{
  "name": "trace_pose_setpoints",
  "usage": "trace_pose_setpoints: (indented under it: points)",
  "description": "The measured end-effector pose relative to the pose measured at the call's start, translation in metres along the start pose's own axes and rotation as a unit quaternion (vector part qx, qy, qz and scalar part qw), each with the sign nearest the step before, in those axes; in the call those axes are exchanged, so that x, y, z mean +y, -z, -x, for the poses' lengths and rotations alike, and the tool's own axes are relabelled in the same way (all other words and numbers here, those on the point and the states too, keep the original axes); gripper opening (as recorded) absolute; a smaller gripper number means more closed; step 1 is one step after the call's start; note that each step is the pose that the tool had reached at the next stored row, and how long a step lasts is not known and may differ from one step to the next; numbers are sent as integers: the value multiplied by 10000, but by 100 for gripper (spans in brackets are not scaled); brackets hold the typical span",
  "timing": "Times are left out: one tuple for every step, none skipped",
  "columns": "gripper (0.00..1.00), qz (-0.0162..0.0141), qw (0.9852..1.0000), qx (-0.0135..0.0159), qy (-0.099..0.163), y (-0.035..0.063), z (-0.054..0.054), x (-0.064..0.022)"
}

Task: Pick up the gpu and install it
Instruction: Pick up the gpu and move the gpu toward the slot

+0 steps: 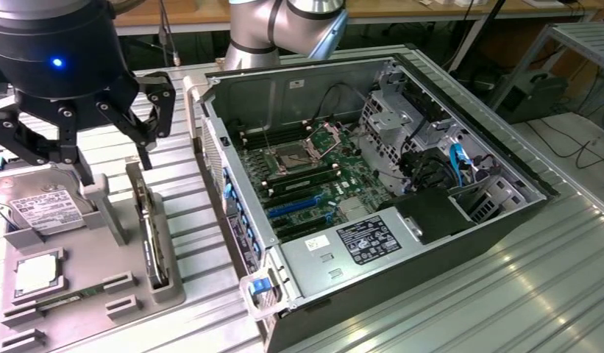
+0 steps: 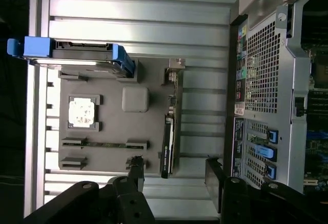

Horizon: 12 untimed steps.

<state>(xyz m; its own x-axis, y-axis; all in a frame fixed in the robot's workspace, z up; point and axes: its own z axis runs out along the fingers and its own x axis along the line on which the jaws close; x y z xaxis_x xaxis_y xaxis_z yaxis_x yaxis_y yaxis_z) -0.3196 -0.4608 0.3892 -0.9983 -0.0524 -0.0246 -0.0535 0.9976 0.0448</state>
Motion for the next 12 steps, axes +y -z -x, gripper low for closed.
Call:
trace_pose_setpoints:
  points:
    - [60,0,10000,1,26,-23,0,-1]
    - [60,0,10000,2,40,-38,0,-2]
    - [60,-2,10000,3,53,-48,-1,-3]
    - [60,-17,10000,5,62,-54,0,-5]
    - [60,-36,10000,6,70,-60,0,-6]
    - [60,-55,10000,7,79,-69,0,-6]
    - [60,-65,9999,8,84,-83,-1,-7]
    - [60,-67,9999,8,86,-102,-1,-8]
    - [60,-67,9999,8,85,-120,-2,-8]
    - [60,-68,9999,8,86,-138,-3,-10]
    - [60,-68,9999,8,85,-155,-3,-11]
    - [60,-68,9999,8,85,-174,-4,-12]
